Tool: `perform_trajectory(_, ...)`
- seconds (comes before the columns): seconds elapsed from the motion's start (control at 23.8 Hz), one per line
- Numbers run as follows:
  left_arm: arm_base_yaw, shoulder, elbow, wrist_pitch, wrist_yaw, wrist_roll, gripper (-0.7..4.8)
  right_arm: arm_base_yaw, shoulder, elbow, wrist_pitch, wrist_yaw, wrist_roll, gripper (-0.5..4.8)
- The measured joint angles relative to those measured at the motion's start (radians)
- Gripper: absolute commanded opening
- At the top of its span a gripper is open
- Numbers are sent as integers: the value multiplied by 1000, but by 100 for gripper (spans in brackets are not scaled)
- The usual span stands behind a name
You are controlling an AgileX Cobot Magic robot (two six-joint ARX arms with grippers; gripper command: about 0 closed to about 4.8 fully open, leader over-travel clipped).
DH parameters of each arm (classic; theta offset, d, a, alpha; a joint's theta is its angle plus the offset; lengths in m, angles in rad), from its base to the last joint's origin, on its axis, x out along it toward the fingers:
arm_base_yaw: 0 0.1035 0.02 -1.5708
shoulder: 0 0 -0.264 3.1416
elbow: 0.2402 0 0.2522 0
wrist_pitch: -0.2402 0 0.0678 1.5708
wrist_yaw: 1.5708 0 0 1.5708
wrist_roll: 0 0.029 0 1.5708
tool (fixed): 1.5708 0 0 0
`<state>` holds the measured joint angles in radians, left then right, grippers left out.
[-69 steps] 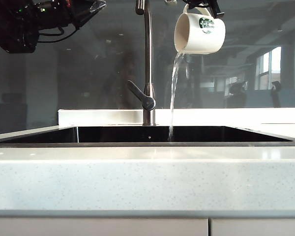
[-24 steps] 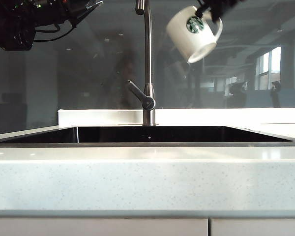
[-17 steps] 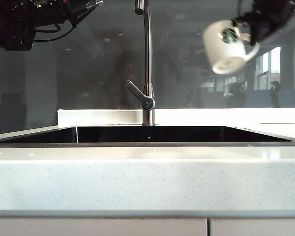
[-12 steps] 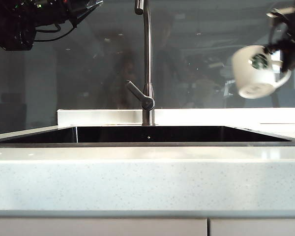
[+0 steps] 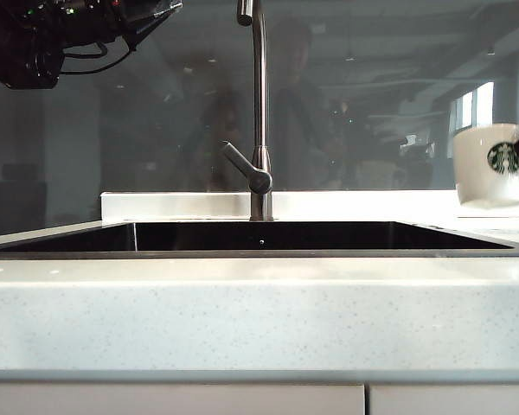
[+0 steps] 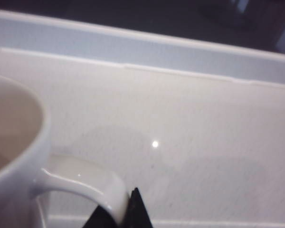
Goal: Pick up the mug next to the sink, go to the faucet to get some water, pour the water into the sink, and finally put the mug back to its place.
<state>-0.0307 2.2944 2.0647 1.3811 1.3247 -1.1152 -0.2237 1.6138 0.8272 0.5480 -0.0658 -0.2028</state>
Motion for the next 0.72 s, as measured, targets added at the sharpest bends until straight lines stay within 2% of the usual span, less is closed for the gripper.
perform_trajectory(0.21, 0, 0, 0, -5, 0, 0, -3, 6, 69, -2, 45, -57, -2, -5)
perform_trajectory(0.59, 0, 0, 0, -5, 0, 0, -3, 10, 85, -4, 78, -59, -23, -5)
perform_trajectory(0.72, -1, 0, 0, -5, 0, 0, -3, 11, 85, -4, 78, -59, -26, 28)
